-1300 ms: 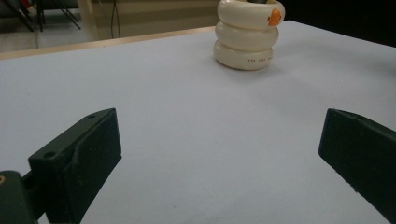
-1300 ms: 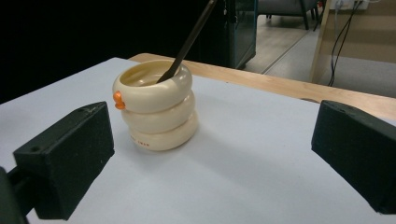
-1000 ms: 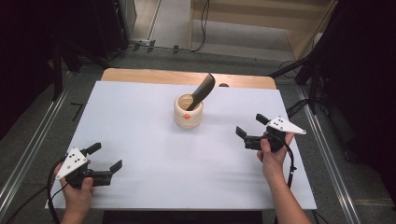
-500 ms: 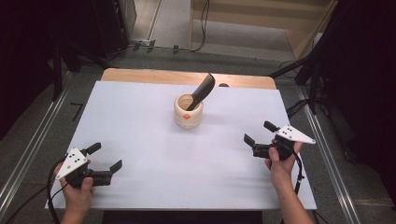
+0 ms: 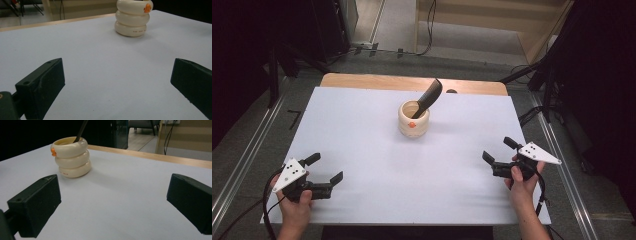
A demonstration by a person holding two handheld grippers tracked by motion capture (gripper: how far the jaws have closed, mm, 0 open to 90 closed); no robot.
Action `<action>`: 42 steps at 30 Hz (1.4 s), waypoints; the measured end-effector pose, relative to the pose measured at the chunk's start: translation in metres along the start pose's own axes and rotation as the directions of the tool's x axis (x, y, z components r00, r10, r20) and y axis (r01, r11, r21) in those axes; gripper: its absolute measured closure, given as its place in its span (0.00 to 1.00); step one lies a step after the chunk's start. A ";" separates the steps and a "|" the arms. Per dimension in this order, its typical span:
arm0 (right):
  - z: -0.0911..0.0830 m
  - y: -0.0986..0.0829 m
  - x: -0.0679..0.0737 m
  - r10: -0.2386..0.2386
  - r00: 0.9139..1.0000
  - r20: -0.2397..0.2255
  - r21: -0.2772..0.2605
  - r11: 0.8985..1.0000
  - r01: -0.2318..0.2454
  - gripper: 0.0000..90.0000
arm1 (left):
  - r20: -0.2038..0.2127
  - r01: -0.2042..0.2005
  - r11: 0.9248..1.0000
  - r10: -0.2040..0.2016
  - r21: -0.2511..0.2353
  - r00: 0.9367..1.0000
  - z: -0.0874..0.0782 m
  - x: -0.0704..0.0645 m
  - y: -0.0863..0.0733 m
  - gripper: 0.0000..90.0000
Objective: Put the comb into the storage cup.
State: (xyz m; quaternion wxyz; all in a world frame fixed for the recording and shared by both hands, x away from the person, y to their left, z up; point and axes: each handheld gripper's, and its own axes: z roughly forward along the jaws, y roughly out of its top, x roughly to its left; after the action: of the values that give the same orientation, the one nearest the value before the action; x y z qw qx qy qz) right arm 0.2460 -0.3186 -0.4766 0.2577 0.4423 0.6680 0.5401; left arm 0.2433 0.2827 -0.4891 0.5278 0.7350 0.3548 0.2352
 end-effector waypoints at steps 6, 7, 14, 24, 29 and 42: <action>-0.009 -0.007 -0.003 0.001 1.000 0.011 0.006 1.000 -0.001 0.00 | 0.000 0.000 1.000 0.000 0.000 1.000 0.000 0.000 0.000 0.00; -0.010 -0.008 -0.003 0.001 1.000 0.014 0.005 1.000 -0.001 0.00 | 0.000 -0.001 1.000 0.001 0.000 1.000 0.000 0.000 0.000 0.00; -0.023 -0.014 -0.008 0.008 0.999 0.032 -0.002 1.000 -0.008 0.00 | 0.000 0.002 1.000 -0.002 -0.002 1.000 0.000 0.000 0.000 0.00; -0.036 -0.025 -0.014 0.007 0.999 0.048 0.005 1.000 -0.007 0.00 | 0.000 0.005 1.000 -0.005 -0.002 1.000 0.000 0.000 0.000 0.00; -0.041 -0.032 -0.015 0.014 0.998 0.056 0.014 1.000 -0.015 0.00 | 0.001 0.005 1.000 -0.005 -0.004 1.000 0.000 0.000 0.000 0.00; -0.052 -0.044 -0.021 0.027 0.997 0.066 0.019 0.999 -0.029 0.00 | 0.001 0.005 1.000 -0.005 -0.004 1.000 -0.001 0.000 0.000 0.00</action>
State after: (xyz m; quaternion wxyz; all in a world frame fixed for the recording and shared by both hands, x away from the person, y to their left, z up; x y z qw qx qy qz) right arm 0.1997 -0.3638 -0.5068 0.2674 0.4716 0.6583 0.5223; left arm 0.2429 0.2831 -0.4889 0.5298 0.7334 0.3558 0.2343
